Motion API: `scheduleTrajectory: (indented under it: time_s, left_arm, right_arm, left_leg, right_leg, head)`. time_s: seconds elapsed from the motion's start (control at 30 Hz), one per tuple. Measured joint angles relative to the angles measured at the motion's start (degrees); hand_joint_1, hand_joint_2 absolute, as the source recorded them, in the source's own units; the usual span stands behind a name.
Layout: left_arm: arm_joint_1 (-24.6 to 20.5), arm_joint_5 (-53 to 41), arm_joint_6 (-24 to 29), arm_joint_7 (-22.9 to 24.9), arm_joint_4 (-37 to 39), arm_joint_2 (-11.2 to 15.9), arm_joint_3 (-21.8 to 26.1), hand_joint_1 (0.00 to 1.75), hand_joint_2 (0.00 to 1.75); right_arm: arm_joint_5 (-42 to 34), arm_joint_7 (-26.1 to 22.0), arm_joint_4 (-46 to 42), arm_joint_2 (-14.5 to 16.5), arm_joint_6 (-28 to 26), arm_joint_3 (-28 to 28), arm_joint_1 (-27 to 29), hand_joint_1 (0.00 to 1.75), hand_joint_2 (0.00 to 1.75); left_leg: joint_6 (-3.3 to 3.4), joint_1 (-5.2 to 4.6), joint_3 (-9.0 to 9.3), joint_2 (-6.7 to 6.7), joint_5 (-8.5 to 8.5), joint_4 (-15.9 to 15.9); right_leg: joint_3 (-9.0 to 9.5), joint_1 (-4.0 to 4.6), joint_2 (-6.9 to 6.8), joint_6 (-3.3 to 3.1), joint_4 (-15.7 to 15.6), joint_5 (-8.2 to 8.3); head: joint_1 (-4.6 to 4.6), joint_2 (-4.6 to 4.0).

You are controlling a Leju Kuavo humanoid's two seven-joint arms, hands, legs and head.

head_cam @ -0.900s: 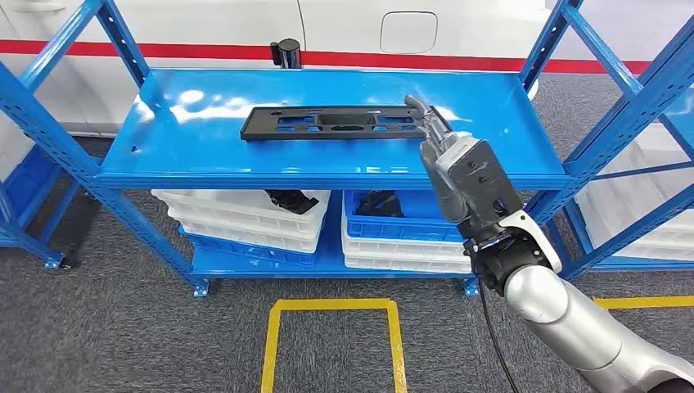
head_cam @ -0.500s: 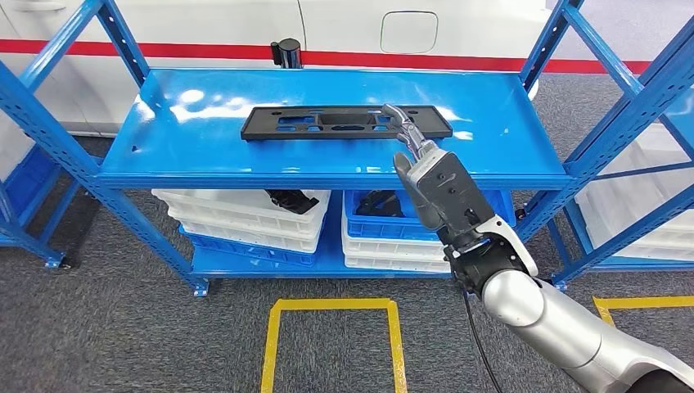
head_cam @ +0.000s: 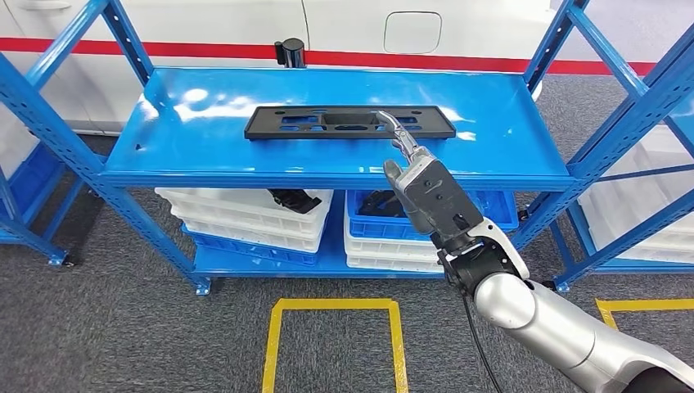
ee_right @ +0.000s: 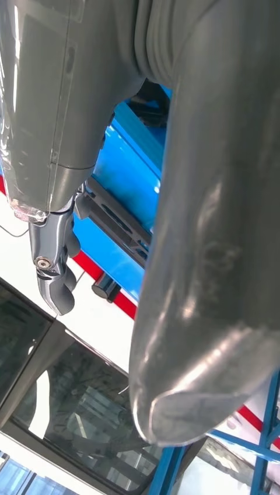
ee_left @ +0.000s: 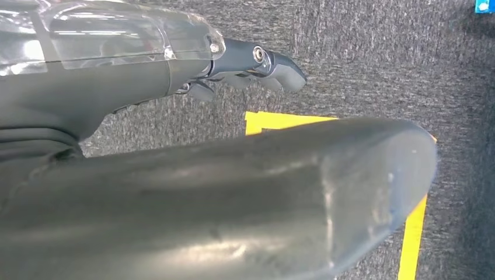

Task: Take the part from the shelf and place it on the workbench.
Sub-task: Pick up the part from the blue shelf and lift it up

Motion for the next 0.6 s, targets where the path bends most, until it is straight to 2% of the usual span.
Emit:
scheduleTrajectory:
  time_s: [0.13, 0.2, 0.23, 0.27, 0.3, 0.37, 0.4, 0.43, 0.47, 0.53, 0.57, 0.6]
  left_arm:
    - [0.00, -0.24, 0.08, 0.18, 0.09, 0.08, -0.28, 0.00, 0.00]
    - [-0.01, -0.26, 0.10, 0.30, 0.13, 0.09, -0.31, 0.00, 0.00]
    - [-0.03, -0.27, 0.10, 0.36, 0.14, 0.09, -0.33, 0.00, 0.00]
    - [-0.05, -0.27, 0.09, 0.48, 0.15, 0.08, -0.35, 0.00, 0.00]
    - [-0.07, -0.28, 0.04, 0.61, 0.16, 0.05, -0.39, 0.00, 0.00]
    - [-0.07, -0.28, -0.10, 0.84, 0.16, 0.01, -0.55, 0.00, 0.00]
    - [-0.04, -0.28, -0.18, 0.91, 0.17, -0.01, -0.62, 0.00, 0.00]
    - [-0.01, -0.28, -0.21, 0.95, 0.19, -0.01, -0.68, 0.00, 0.00]
    - [0.01, -0.28, -0.23, 0.97, 0.22, -0.01, -0.71, 0.00, 0.00]
    - [0.03, -0.28, -0.23, 0.98, 0.30, -0.05, -0.73, 0.00, 0.00]
    - [0.03, -0.29, -0.23, 0.98, 0.33, -0.08, -0.73, 0.00, 0.00]
    - [0.05, -0.29, -0.23, 0.98, 0.36, -0.11, -0.74, 0.00, 0.00]
  right_arm:
    - [0.04, 0.00, 0.00, -0.15, -0.42, -0.01, 0.02, 0.00, 0.00]
    - [0.26, 0.00, -0.05, -0.26, -0.62, -0.10, 0.04, 0.00, 0.00]
    - [0.48, 0.00, -0.12, -0.35, -0.74, -0.19, 0.05, 0.00, 0.00]
    - [0.80, 0.09, -0.19, -0.52, -0.88, -0.31, 0.06, 0.00, 0.00]
    - [1.21, 0.25, -0.26, -0.71, -1.04, -0.42, 0.10, 0.00, 0.00]
    - [2.90, 1.12, -0.31, -1.13, -1.41, -0.50, 0.25, 0.00, 0.00]
    - [4.09, 1.73, -0.31, -1.27, -1.59, -0.50, 0.38, 0.00, 0.00]
    - [5.45, 2.40, -0.31, -1.43, -1.73, -0.50, 0.47, 0.00, 0.00]
    - [6.61, 2.96, -0.31, -1.55, -1.81, -0.51, 0.51, 0.00, 0.00]
    - [8.00, 3.57, -0.34, -1.76, -1.87, -0.55, 0.37, 0.00, 0.00]
    - [8.23, 3.69, -0.38, -1.84, -1.88, -0.57, 0.21, 0.00, 0.00]
    - [8.46, 3.80, -0.47, -1.89, -1.92, -0.59, 0.03, 0.00, 0.00]
  left_leg:
    - [0.30, -0.24, -0.12, -0.09, 0.03, 0.10]
    - [0.76, -0.15, -0.17, -0.21, 0.30, -0.14]
    - [1.01, 0.02, -0.16, -0.30, 0.50, -0.33]
    - [1.24, 0.23, -0.13, -0.42, 0.69, -0.51]
    - [1.40, 0.41, -0.08, -0.60, 0.83, -0.63]
    - [1.52, 0.45, -0.10, -1.10, 0.87, -0.62]
    - [1.55, 0.43, -0.06, -1.40, 0.84, -0.62]
    - [1.56, 0.41, 0.06, -1.68, 0.77, -0.61]
    - [1.53, 0.40, 0.29, -1.93, 0.64, -0.60]
    - [1.31, 0.37, 0.99, -2.21, 0.17, -0.61]
    - [1.08, 0.29, 1.22, -2.22, -0.12, -0.57]
    - [0.82, 0.22, 1.23, -2.09, -0.33, -0.53]
  right_leg:
    - [0.01, -0.25, -0.12, 0.36, -0.08, 0.20]
    - [-0.03, -0.34, -0.10, 0.70, -0.12, 0.16]
    - [-0.24, -0.39, 0.42, 0.90, 0.33, -0.26]
    - [-0.90, -0.43, 1.25, 1.08, 1.85, -1.25]
    - [-2.22, -0.49, 2.25, 1.24, 4.72, -2.80]
    - [-6.33, -0.53, 3.69, 1.35, 13.07, -6.20]
    - [-8.15, -0.52, 3.95, 1.32, 16.37, -6.97]
    - [-9.05, -0.49, 4.06, 1.20, 17.58, -6.52]
    - [-8.80, -0.45, 4.07, 1.00, 16.35, -4.88]
    - [-5.72, -0.20, 3.49, 0.30, 8.84, -0.03]
    - [-4.15, 0.06, 3.11, -0.11, 5.15, 1.55]
    - [-3.06, 0.28, 2.82, -0.51, 2.52, 2.15]
  head:
    - [-0.02, 0.00]
    - [-0.09, 0.00]
    - [-0.10, 0.00]
    - [-0.02, 0.00]
    - [0.13, 0.00]
    - [0.50, 0.00]
    - [0.60, 0.00]
    - [0.65, 0.00]
    - [0.69, 0.00]
    - [0.82, 0.00]
    - [0.82, 0.00]
    - [0.83, 0.00]
